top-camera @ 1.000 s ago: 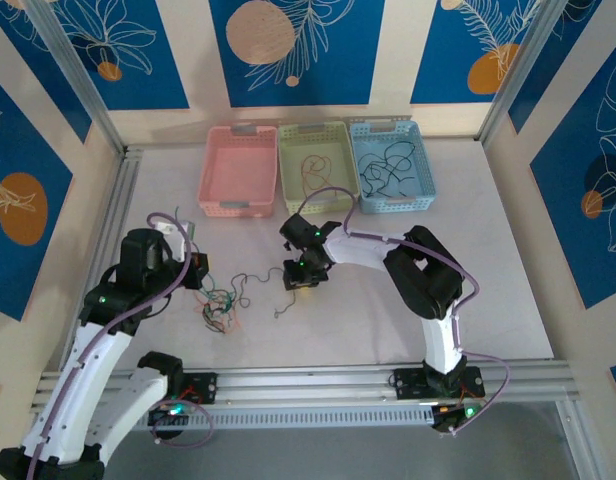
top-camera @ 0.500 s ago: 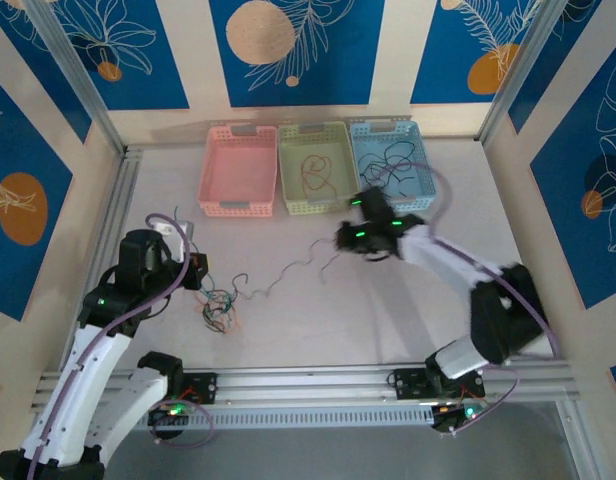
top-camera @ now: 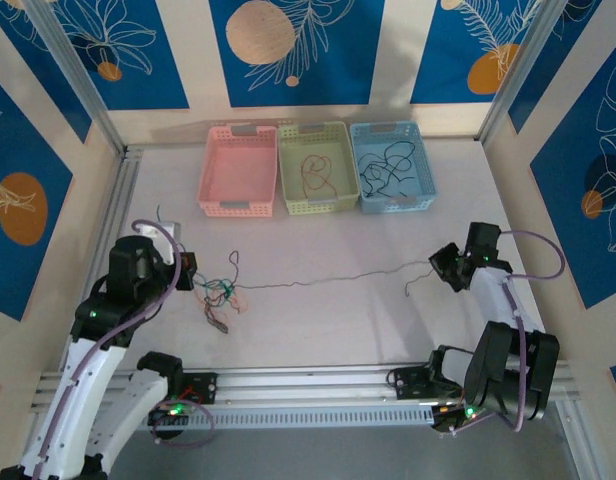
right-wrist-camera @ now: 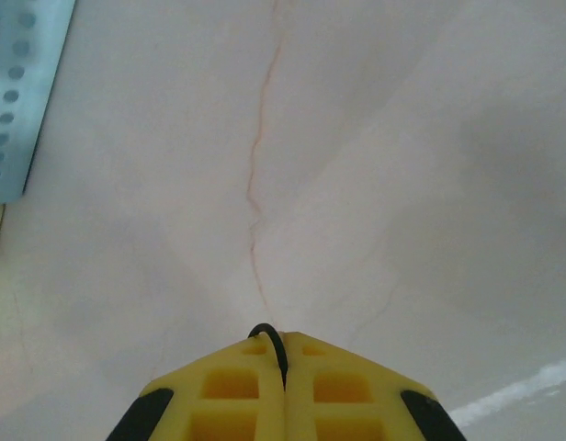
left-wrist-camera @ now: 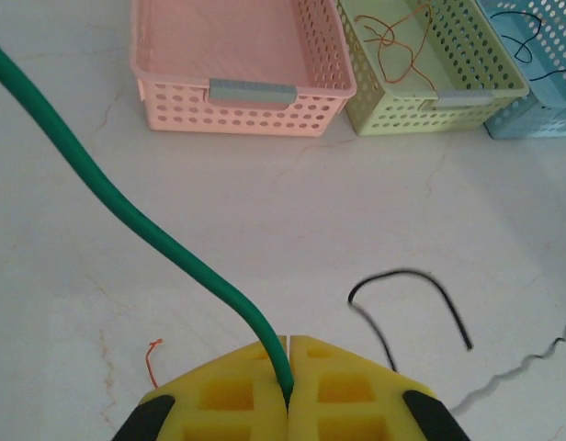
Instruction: Untangle the cables
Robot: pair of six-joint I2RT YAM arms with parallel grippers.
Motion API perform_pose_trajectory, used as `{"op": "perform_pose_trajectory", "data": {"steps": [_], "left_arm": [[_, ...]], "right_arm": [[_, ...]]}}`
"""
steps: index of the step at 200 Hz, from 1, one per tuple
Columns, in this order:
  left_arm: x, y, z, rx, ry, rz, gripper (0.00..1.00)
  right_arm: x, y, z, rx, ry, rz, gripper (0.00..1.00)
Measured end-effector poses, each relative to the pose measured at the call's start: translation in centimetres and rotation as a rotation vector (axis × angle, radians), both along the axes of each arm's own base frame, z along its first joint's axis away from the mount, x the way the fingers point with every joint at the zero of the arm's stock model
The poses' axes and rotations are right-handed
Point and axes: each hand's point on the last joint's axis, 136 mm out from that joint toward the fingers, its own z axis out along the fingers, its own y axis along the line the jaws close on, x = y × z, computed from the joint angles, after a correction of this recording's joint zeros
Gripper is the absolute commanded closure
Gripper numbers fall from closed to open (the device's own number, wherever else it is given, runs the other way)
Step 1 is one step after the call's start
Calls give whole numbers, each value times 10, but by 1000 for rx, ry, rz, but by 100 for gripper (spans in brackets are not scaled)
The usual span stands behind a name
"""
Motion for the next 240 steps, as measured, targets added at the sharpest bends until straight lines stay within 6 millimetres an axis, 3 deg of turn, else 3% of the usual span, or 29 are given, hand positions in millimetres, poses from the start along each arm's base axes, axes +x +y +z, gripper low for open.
{"op": "perform_pose_trajectory", "data": {"steps": [21, 27, 37, 48, 74, 107, 122, 154, 172, 191, 217, 240], "left_arm": [[1, -3, -3, -4, 17, -11, 100], [1, -3, -3, -6, 18, -14, 100], [1, -5, -4, -10, 24, -21, 100], [1, -6, -5, -14, 31, -28, 100], [1, -9, -7, -23, 41, -42, 100], [1, -12, -7, -31, 44, -53, 100], [1, -12, -7, -31, 44, -53, 100], [1, -12, -7, -31, 44, -53, 100], [0, -12, -7, -31, 45, -53, 100], [1, -12, -8, -30, 49, -53, 100], [1, -12, -9, -30, 52, -53, 100], [2, -12, -9, -29, 55, -53, 100]], "right_arm": [[2, 24, 2, 0, -5, 93, 98], [3, 30, 4, -2, -7, 119, 88], [4, 40, 8, -3, -15, 161, 59], [5, 46, 12, -11, -18, 194, 48], [8, 63, 32, -66, -44, 292, 44], [2, 103, 75, -119, -186, 458, 42], [-5, 134, 92, -103, -271, 583, 42], [-30, 229, 113, -50, -471, 981, 42], [-59, 286, 109, -56, -579, 1258, 39], [-89, 332, 93, -72, -667, 1517, 38], [-113, 369, 60, -126, -727, 1779, 38], [-117, 398, 46, -176, -794, 1926, 38]]}}
